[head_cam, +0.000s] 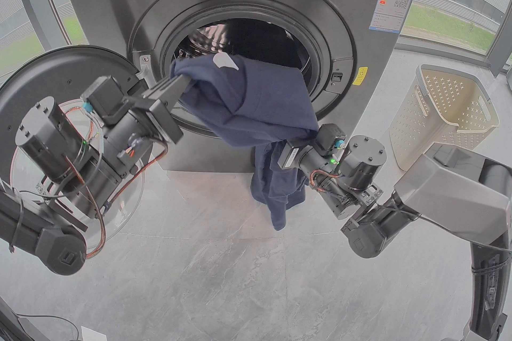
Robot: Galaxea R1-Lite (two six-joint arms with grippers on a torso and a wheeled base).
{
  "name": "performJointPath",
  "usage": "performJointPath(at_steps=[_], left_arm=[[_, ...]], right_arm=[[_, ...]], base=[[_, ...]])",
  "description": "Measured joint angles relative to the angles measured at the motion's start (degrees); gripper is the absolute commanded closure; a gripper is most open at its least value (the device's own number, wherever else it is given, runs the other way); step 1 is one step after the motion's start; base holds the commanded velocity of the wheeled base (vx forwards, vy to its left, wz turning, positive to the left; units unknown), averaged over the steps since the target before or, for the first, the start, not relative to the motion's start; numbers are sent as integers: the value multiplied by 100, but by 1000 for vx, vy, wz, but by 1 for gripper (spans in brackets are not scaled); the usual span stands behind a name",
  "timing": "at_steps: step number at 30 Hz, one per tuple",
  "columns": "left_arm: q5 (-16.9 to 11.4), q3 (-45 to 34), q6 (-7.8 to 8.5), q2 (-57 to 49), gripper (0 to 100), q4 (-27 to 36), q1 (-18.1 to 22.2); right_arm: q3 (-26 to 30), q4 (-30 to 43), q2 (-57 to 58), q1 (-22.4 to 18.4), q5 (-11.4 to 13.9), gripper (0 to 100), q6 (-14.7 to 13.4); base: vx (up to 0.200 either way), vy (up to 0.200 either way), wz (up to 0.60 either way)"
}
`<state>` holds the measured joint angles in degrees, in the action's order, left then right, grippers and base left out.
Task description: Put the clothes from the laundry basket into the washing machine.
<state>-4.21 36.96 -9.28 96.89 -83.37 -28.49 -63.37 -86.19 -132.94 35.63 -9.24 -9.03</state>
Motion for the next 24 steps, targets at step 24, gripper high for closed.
performJointPath(at_steps=[24], left_arm=[[-61, -1274, 549, 2016, 100, -530, 243]], right_arm=[[138, 20, 763, 105, -167, 100, -84]], base=[[0, 0, 0]])
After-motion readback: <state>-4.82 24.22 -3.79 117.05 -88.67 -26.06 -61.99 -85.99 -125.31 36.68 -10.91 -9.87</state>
